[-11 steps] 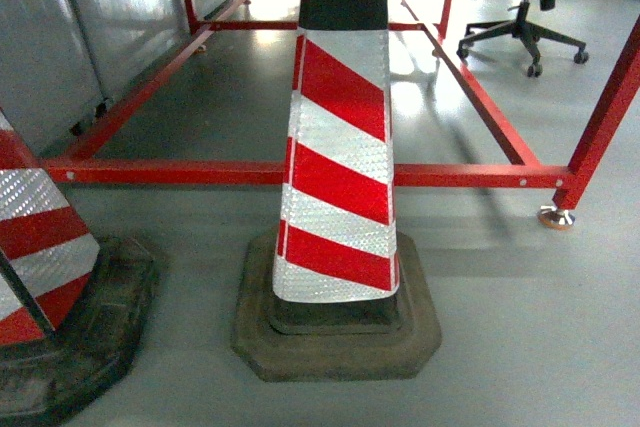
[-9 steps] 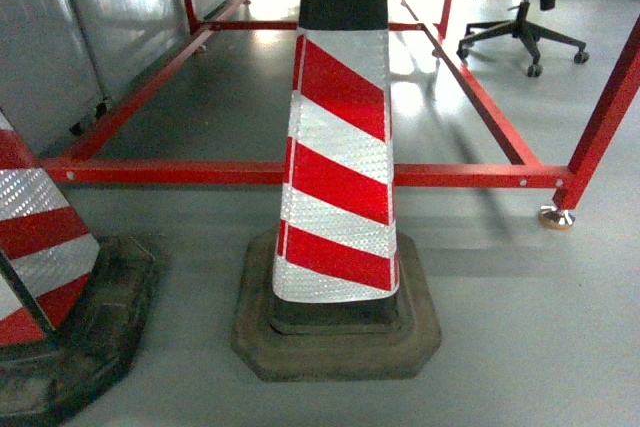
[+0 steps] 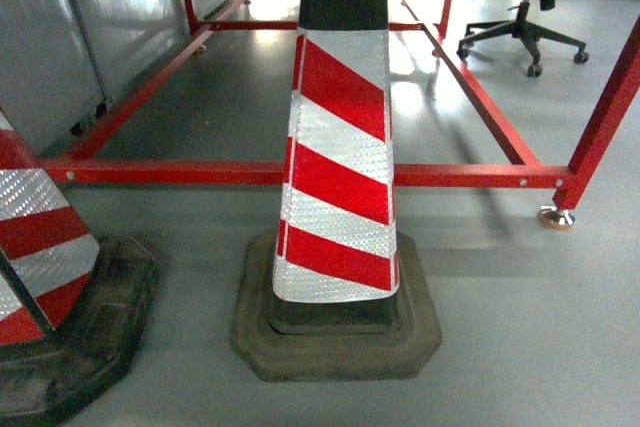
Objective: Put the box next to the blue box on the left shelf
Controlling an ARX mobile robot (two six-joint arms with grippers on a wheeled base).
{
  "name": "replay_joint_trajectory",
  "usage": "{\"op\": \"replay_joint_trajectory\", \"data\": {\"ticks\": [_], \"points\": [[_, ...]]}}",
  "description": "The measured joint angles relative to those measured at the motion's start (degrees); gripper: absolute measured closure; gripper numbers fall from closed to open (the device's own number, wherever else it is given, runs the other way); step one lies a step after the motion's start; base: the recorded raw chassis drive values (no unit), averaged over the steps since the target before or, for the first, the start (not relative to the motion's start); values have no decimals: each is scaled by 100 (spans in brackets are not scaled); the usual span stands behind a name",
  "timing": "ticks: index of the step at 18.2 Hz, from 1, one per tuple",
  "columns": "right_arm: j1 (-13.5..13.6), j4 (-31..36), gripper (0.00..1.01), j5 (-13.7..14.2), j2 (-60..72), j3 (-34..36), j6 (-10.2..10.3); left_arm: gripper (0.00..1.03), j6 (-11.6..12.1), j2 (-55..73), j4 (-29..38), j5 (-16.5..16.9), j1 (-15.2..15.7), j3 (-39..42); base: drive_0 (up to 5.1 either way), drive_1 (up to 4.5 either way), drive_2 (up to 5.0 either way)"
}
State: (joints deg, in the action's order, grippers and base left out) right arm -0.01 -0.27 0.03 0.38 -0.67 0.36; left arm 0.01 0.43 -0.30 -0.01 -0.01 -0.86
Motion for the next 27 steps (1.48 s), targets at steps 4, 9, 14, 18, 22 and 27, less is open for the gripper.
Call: {"op": "replay_joint_trajectory", "data": {"ticks": [4, 9, 14, 18, 22, 27], "points": [[0, -15, 3, 0, 0, 0, -2, 5, 0, 0, -17, -2, 0, 0, 0, 0, 0], [0, -7, 3, -9, 0, 0, -7, 5, 0, 0, 7, -9, 0, 0, 0, 0, 0], [0, -4, 3, 0, 0, 0, -22, 5, 2, 0, 2, -2, 0, 0, 0, 0, 0], [0, -4, 3, 0, 0, 0, -15, 5, 2, 0, 7, 2, 0, 0, 0, 0, 0], [0, -7, 3, -2, 0, 0, -17, 5, -2, 0, 4, -4, 0, 0, 0, 0, 0], [0, 7, 3, -2, 0, 0, -24, 5, 2, 0, 2, 0, 0, 0, 0, 0, 0]]}}
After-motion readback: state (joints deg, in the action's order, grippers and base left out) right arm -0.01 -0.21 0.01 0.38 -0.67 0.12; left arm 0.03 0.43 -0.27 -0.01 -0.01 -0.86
